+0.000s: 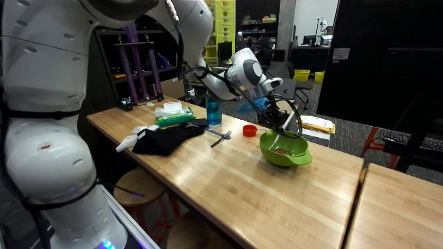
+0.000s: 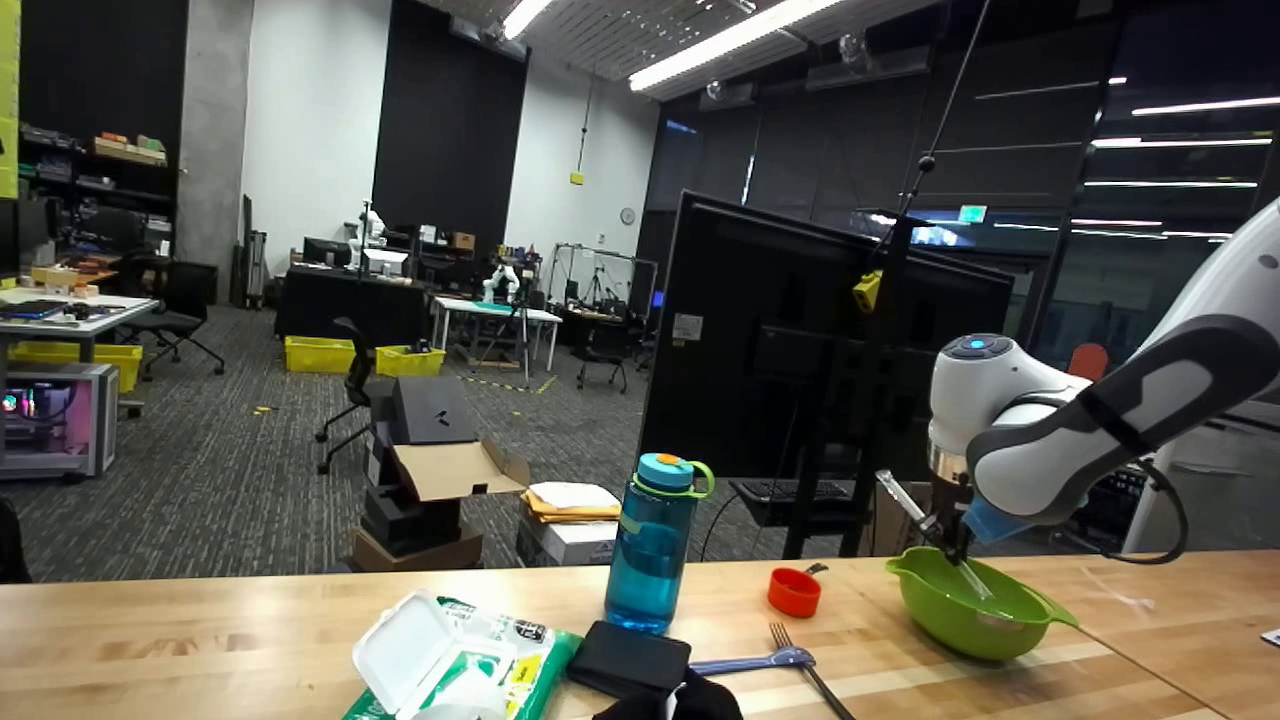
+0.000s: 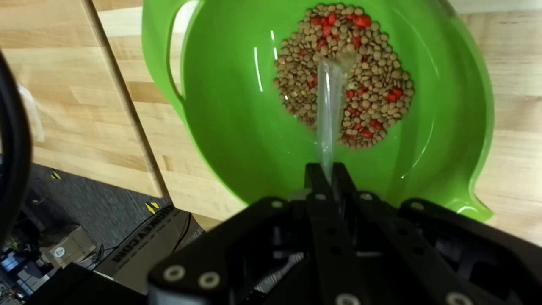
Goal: Pick up the clear straw and put it in the lime green bowl
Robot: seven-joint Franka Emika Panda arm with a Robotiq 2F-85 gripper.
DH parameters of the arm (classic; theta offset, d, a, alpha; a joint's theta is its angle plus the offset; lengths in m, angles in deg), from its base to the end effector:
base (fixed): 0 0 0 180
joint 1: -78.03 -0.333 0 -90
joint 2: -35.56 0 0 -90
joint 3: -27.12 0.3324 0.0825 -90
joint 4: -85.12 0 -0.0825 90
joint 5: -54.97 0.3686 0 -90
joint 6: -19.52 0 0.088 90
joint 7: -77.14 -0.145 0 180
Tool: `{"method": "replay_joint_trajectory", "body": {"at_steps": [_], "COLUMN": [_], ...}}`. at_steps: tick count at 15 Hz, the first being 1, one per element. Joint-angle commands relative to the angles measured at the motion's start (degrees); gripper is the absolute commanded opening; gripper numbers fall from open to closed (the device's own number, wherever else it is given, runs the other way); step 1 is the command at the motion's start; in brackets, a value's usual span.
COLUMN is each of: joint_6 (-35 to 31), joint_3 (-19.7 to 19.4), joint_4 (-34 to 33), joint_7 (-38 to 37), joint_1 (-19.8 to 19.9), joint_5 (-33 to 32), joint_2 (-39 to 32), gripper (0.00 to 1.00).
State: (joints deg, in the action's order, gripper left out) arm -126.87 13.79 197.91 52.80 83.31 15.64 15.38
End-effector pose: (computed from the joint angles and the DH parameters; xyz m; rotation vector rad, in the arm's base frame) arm 0.6061 -0.2012 0.3122 2.6058 -0.2457 0.3220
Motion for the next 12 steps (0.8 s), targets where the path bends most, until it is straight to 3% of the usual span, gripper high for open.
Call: {"method": "replay_joint_trajectory", "body": {"at_steps": [1,5,6,9,12], "joint_6": [-1.5,-2.0,-2.0,-2.3,-2.2], "joint_3": [-1.3,-2.0,-2.3,-2.9,-3.0], "joint_4": [-1.3,-2.3,-2.5,-2.8,-2.6], "joint_7": [-0.9,-0.9,-1.1,-1.1,-0.8], "joint_1": [-1.3,-2.3,-2.7,-3.2,-3.4], "joint_5": [-0.7,-0.6,-0.7,-0.6,-0.2], "joint_2": [-3.1,-5.4,-5.7,-6.0,-5.5], "gripper": [0.02,0.02,0.32,0.42,0.63]}}
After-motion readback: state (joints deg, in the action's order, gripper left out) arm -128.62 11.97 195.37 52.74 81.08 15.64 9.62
